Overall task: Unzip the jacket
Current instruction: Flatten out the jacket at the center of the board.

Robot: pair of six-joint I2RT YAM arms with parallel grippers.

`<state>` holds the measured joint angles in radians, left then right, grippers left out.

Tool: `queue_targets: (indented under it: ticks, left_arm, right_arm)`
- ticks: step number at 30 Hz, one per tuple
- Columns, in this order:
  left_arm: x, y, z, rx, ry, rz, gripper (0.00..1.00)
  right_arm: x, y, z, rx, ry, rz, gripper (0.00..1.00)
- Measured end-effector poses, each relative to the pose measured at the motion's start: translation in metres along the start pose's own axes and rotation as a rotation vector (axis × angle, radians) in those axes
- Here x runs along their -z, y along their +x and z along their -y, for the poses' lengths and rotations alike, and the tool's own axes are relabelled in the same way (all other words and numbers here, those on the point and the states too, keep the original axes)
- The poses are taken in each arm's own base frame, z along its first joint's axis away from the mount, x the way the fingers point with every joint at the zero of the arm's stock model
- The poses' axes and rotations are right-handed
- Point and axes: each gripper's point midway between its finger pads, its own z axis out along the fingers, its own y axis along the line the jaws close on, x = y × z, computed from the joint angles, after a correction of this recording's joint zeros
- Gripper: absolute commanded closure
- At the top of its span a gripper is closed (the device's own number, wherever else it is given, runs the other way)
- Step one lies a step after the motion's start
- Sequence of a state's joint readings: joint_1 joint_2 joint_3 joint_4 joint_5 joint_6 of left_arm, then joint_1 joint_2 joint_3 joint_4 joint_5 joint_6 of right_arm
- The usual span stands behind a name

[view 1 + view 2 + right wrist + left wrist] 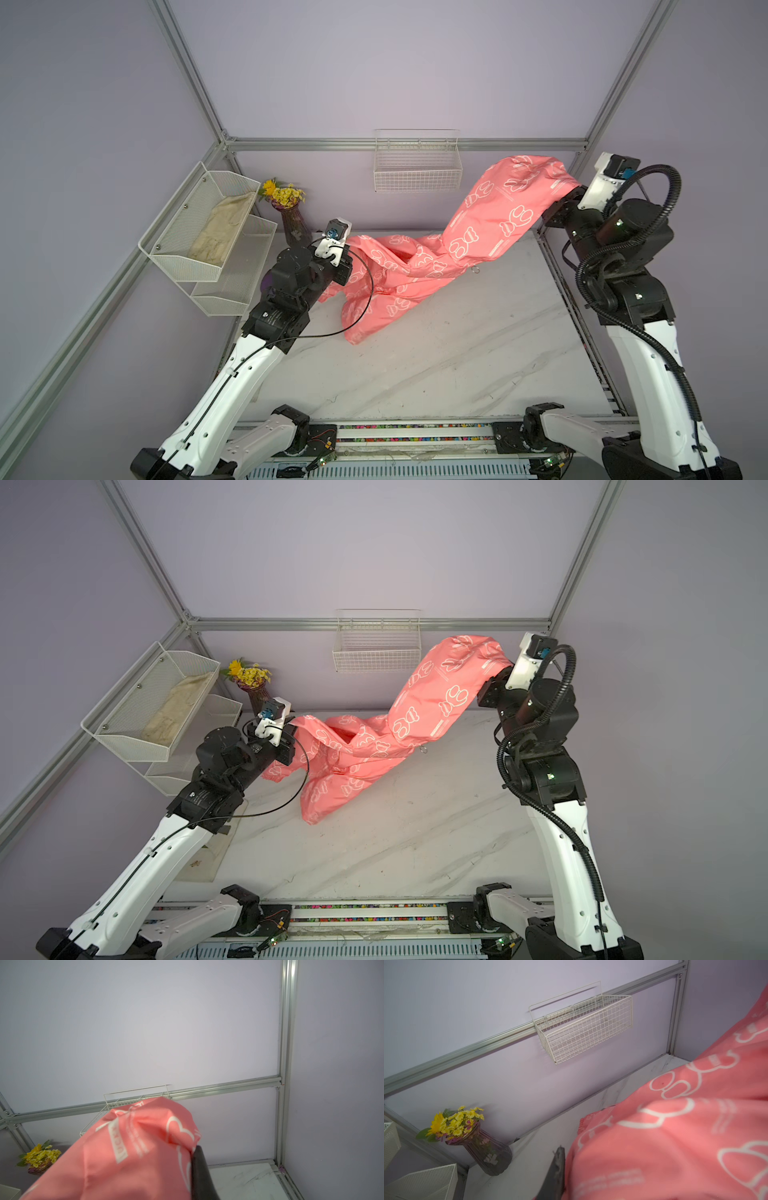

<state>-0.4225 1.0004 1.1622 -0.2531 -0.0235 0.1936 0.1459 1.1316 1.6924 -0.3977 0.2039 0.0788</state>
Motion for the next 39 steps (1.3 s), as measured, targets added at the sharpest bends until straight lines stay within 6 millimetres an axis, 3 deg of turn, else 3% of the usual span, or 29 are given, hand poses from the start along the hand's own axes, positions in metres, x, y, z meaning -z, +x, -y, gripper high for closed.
queue_targets:
  ticks: [4, 8, 10, 14, 19, 23, 27, 32, 36, 39]
  left_arm:
    - [0.006, -0.005, 0.034, -0.018, 0.112, 0.014, 0.68]
    - [0.007, 0.012, 0.071, -0.056, 0.222, -0.026, 0.65]
    - [0.007, 0.026, 0.086, -0.069, 0.263, -0.057, 0.72]
    - [0.009, 0.048, 0.111, -0.102, 0.334, -0.103, 1.00]
    - [0.008, 0.066, 0.127, -0.142, 0.372, -0.142, 1.00]
    - [0.014, 0.063, 0.127, -0.147, 0.363, -0.135, 1.00]
    - [0.041, 0.037, 0.125, -0.139, 0.367, -0.048, 1.00]
    - [0.084, 0.002, 0.120, -0.107, 0.393, 0.072, 1.00]
    - [0.097, -0.030, 0.114, -0.097, 0.413, 0.089, 1.00]
    - [0.097, -0.055, 0.117, -0.101, 0.445, 0.087, 1.00]
  right_arm:
    - [0.019, -0.028, 0.014, 0.044, 0.071, 0.033, 1.00]
    - [0.024, -0.028, 0.021, 0.098, 0.110, -0.009, 1.00]
    - [0.021, -0.020, 0.023, 0.118, 0.121, -0.045, 1.00]
    - [0.009, 0.004, 0.025, 0.147, 0.137, -0.124, 1.00]
    - [-0.007, 0.032, 0.034, 0.198, 0.196, -0.212, 1.00]
    - [0.001, 0.027, 0.051, 0.254, 0.285, -0.211, 1.00]
    - [0.028, -0.001, 0.065, 0.299, 0.360, -0.147, 1.00]
    - [0.081, -0.073, 0.081, 0.309, 0.458, 0.024, 1.00]
    - [0.117, -0.138, 0.089, 0.300, 0.535, 0.181, 1.00]
    - [0.134, -0.173, 0.088, 0.295, 0.565, 0.267, 1.00]
